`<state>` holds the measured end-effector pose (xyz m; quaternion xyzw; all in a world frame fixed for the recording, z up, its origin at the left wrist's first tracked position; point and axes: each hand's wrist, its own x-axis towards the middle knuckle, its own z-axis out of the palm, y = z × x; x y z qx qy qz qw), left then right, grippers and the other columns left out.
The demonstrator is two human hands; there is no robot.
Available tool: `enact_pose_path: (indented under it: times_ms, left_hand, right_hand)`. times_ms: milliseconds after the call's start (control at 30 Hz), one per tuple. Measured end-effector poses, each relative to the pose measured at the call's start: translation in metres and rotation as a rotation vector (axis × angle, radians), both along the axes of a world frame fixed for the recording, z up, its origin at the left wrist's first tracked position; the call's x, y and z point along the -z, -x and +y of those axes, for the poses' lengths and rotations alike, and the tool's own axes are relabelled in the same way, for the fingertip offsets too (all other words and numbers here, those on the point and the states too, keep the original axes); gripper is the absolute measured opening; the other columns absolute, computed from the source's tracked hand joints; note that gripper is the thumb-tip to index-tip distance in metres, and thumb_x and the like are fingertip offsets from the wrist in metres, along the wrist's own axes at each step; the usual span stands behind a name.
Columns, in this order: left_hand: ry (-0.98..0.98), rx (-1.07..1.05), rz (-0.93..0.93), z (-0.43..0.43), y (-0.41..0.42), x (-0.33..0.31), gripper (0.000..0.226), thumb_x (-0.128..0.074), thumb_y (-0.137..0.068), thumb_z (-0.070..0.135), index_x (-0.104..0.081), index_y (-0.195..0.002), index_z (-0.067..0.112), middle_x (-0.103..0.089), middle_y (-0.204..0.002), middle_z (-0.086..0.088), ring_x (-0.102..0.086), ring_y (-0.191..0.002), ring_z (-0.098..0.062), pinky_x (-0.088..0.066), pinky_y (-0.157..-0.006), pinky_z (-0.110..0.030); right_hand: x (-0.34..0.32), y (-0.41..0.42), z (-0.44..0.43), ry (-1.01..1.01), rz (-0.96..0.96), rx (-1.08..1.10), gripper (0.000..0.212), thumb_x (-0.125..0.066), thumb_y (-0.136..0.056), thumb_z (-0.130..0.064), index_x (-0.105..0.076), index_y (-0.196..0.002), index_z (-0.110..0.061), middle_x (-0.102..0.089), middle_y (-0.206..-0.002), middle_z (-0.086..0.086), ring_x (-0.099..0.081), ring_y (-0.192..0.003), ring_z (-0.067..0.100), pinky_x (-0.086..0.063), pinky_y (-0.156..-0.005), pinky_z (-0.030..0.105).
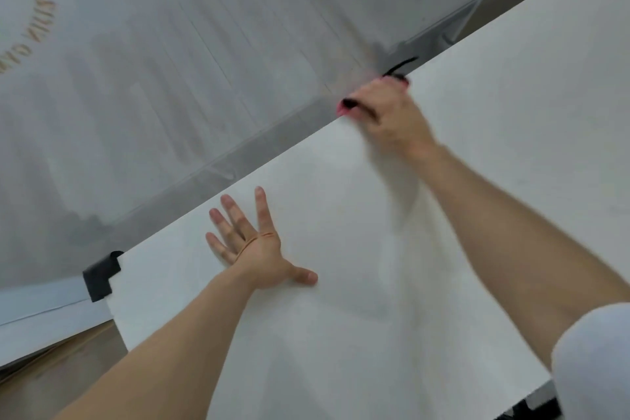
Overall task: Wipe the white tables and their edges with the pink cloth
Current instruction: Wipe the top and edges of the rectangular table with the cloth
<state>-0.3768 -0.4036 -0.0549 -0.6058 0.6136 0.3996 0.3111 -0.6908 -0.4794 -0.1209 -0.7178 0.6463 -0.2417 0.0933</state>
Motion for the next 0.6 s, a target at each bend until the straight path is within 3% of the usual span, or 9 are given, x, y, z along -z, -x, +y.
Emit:
enact_pose_path:
  times_ms: [67, 167, 200, 267, 333, 400, 500, 600]
  left_hand:
    - [-0.007, -0.002, -0.002, -0.001, 0.0, 0.0, 0.189, -0.098, -0.043, 0.077, 0.064, -0.133, 0.041, 0.076, -0.132, -0.017, 0.064, -0.131, -0.045, 0.025, -0.12, -0.071]
    - [-0.017, -0.008, -0.007, -0.002, 0.0, 0.001, 0.189, -0.098, -0.042, 0.078, 0.064, -0.133, 0.041, 0.076, -0.131, -0.017, 0.064, -0.13, -0.046, 0.025, -0.119, -0.072]
    - [-0.018, -0.01, -0.011, -0.002, 0.0, 0.0, 0.19, -0.098, -0.042, 0.078, 0.064, -0.133, 0.041, 0.076, -0.131, -0.018, 0.064, -0.13, -0.047, 0.024, -0.119, -0.072]
    - [-0.016, -0.014, -0.014, -0.002, 0.001, -0.001, 0.19, -0.097, -0.041, 0.079, 0.064, -0.133, 0.04, 0.076, -0.131, -0.018, 0.064, -0.13, -0.047, 0.025, -0.119, -0.072]
    - [-0.016, -0.016, -0.008, -0.002, 0.001, 0.0, 0.19, -0.097, -0.04, 0.08, 0.065, -0.132, 0.04, 0.075, -0.132, -0.019, 0.064, -0.131, -0.046, 0.024, -0.12, -0.071]
    - [-0.003, -0.019, -0.003, -0.001, 0.0, 0.001, 0.191, -0.097, -0.038, 0.08, 0.064, -0.133, 0.041, 0.075, -0.133, -0.018, 0.064, -0.132, -0.046, 0.024, -0.12, -0.071]
    - [0.005, -0.028, 0.012, -0.002, 0.0, 0.004, 0.192, -0.098, -0.035, 0.079, 0.062, -0.134, 0.044, 0.075, -0.135, -0.015, 0.064, -0.133, -0.044, 0.024, -0.12, -0.071]
    - [-0.008, -0.029, 0.011, -0.003, 0.0, 0.004, 0.192, -0.099, -0.035, 0.078, 0.063, -0.133, 0.044, 0.075, -0.134, -0.015, 0.064, -0.133, -0.044, 0.024, -0.12, -0.071]
  right_hand:
    - [-0.005, 0.038, -0.003, -0.015, -0.002, 0.126, 0.022, -0.056, -0.11, -0.037, -0.076, -0.112, -0.028, -0.074, -0.111, -0.01, -0.063, -0.109, 0.025, -0.037, -0.116, 0.045]
    - [-0.001, -0.024, 0.0, -0.008, -0.014, 0.318, 0.021, -0.057, -0.108, -0.033, -0.076, -0.104, -0.022, -0.072, -0.101, -0.005, -0.063, -0.106, 0.028, -0.037, -0.116, 0.05]
    - [0.001, -0.066, 0.004, 0.023, -0.041, 0.283, 0.021, -0.06, -0.108, -0.032, -0.076, -0.104, -0.02, -0.072, -0.099, -0.002, -0.063, -0.103, 0.03, -0.04, -0.112, 0.051]
    - [0.001, -0.15, 0.015, 0.04, -0.084, 0.007, 0.023, -0.06, -0.107, -0.031, -0.077, -0.106, -0.016, -0.072, -0.099, 0.001, -0.063, -0.098, 0.032, -0.043, -0.104, 0.049]
    - [-0.003, -0.185, 0.02, 0.004, -0.088, -0.218, 0.027, -0.055, -0.105, -0.03, -0.078, -0.109, -0.016, -0.073, -0.101, 0.001, -0.064, -0.1, 0.03, -0.042, -0.1, 0.045]
    - [0.0, -0.144, 0.01, 0.01, -0.101, -0.295, 0.022, -0.061, -0.105, -0.024, -0.079, -0.117, -0.021, -0.075, -0.109, -0.003, -0.066, -0.106, 0.024, -0.043, -0.1, 0.041]
    - [0.006, -0.015, -0.005, 0.021, -0.021, -0.051, 0.02, -0.066, -0.108, -0.03, -0.08, -0.122, -0.023, -0.076, -0.119, -0.003, -0.068, -0.115, 0.026, -0.042, -0.11, 0.041]
    - [-0.001, 0.065, -0.011, -0.009, 0.063, 0.173, 0.025, -0.053, -0.11, -0.034, -0.077, -0.108, -0.027, -0.075, -0.107, -0.004, -0.064, -0.105, 0.029, -0.04, -0.111, 0.046]
